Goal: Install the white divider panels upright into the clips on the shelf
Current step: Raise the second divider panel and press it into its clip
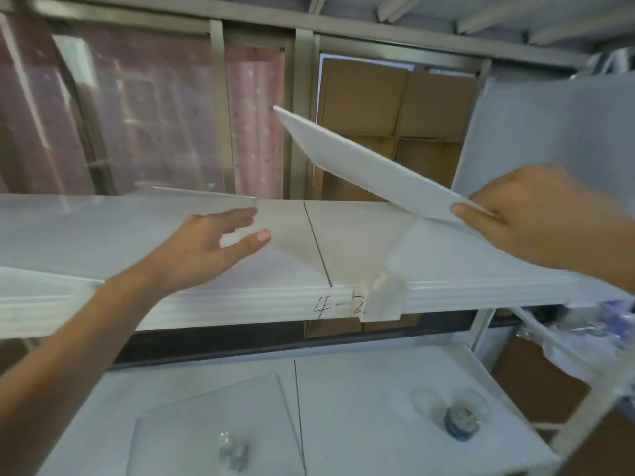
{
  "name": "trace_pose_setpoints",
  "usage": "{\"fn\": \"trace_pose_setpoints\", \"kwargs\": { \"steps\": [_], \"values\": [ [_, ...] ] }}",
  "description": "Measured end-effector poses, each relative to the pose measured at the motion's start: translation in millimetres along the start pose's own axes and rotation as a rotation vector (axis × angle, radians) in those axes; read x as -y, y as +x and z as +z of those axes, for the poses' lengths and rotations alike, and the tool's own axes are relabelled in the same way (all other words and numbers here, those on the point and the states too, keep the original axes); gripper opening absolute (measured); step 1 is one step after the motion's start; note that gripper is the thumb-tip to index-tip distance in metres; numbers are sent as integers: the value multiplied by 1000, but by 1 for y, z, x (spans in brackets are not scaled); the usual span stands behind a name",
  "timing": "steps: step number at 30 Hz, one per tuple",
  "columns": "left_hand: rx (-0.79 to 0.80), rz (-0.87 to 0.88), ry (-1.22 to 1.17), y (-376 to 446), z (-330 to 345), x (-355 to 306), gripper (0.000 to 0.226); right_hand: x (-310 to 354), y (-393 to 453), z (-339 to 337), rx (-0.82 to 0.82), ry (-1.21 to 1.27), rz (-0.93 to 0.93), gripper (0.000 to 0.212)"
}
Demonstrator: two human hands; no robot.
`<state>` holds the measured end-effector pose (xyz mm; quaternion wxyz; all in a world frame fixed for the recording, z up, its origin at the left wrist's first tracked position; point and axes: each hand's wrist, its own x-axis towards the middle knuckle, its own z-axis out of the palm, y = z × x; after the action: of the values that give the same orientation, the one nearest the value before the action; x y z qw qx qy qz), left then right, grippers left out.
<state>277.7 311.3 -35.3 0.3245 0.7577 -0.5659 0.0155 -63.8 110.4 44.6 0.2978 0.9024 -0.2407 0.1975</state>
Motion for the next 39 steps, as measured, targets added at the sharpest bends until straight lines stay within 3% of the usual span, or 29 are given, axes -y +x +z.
{"fn": "trace_pose_setpoints", "kwargs": {
  "steps": [2,5,9,14,20,31,39],
  "values": [
    [38,42,-26,2,21,-24,83,35,2,11,-40,144,64,62],
    [148,130,67,6,54,-62,96,78,9,33,-195,313,195,47],
    [203,213,331,7,96,-99,77,100,13,58,-274,581,399,61],
    [25,301,504,6,116,-104,61,86,21,69,-117,621,469,58],
    [27,287,509,3,124,-102,59,75,22,59,85,721,451,38],
    [-15,304,541,4,124,-96,60,89,36,66,76,997,550,34],
    [-83,318,538,7,131,-90,57,90,34,73,75,1014,639,27]
  ]
}}
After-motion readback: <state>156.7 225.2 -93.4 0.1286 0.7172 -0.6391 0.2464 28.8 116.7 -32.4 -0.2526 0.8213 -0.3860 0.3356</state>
